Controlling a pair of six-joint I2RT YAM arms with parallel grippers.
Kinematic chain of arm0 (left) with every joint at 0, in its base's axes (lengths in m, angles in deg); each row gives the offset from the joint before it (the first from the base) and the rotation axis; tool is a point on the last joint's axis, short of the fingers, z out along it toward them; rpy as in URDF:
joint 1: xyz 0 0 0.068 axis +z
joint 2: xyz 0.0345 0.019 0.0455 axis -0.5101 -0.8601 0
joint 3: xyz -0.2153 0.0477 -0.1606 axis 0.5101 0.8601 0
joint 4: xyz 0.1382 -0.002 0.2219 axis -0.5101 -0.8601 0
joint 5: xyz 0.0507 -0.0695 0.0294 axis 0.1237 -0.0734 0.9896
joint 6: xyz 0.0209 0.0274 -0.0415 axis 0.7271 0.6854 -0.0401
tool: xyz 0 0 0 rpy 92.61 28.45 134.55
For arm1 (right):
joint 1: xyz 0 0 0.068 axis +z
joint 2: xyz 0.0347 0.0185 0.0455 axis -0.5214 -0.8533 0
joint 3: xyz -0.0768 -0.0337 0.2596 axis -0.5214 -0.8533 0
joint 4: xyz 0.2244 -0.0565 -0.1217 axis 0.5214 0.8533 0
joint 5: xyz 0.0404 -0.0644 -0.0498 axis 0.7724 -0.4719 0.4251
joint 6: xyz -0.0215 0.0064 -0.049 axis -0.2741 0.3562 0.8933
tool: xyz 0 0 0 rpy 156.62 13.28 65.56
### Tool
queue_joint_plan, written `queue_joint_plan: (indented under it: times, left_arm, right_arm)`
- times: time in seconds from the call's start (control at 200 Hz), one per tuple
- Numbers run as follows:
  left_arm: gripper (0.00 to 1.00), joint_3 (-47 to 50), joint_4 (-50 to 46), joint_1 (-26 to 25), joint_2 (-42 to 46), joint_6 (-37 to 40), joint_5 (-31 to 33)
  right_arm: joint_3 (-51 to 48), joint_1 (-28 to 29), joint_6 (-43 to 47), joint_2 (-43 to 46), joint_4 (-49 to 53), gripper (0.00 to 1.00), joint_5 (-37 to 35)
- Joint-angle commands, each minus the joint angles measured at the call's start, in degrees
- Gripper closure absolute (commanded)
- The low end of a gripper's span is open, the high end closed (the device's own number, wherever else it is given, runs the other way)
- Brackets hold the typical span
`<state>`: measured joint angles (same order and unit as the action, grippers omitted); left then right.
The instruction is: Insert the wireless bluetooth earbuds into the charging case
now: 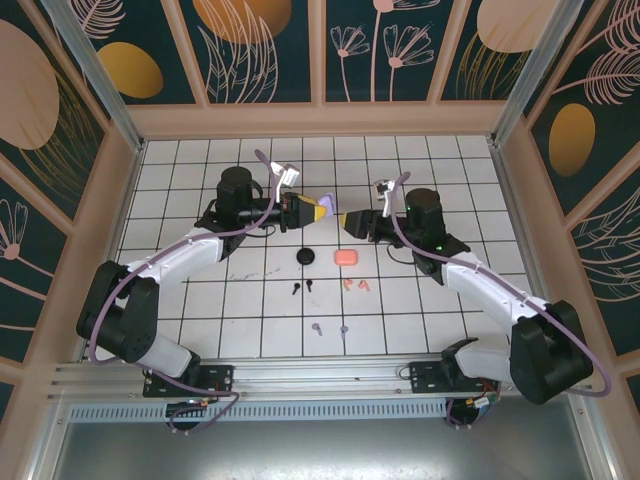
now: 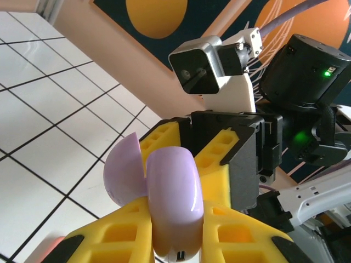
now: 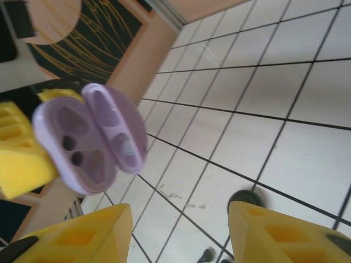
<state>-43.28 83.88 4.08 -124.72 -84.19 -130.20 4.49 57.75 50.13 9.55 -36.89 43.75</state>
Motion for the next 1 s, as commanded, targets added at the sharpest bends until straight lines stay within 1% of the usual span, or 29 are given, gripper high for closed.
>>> queue_joint_plan:
  times: [0.0, 0.09, 0.285, 0.626, 0.991]
  left_arm:
    - [1.0, -0.08, 6.19, -0.22, 0.32, -3.46, -4.0]
    - [1.0, 0.16, 8.22, -0.22, 0.21, -5.18, -5.17]
    - [1.0, -0.1, 8.55, -0.22, -0.01, -5.89, -6.27]
    - [1.0, 0.22, 8.33, -0.22, -0.3, -5.6, -6.22]
    - [1.0, -0.02, 8.35, -0.22, -0.21, -5.61, -6.15]
  right_arm:
    - [-0.32, -0.38, -1.44, 1.4, -4.03, 0.52, 3.52]
    - [0.38, -0.39, -1.82, 1.29, -4.76, 0.53, 3.92]
    - [2.08, -0.32, -2.35, 0.63, -5.71, 0.56, 4.7]
    - [3.89, -0.38, -2.79, 0.81, -5.91, 0.57, 5.01]
    - [5.43, 0.21, -3.5, -1.47, -6.88, 0.6, 4.9]
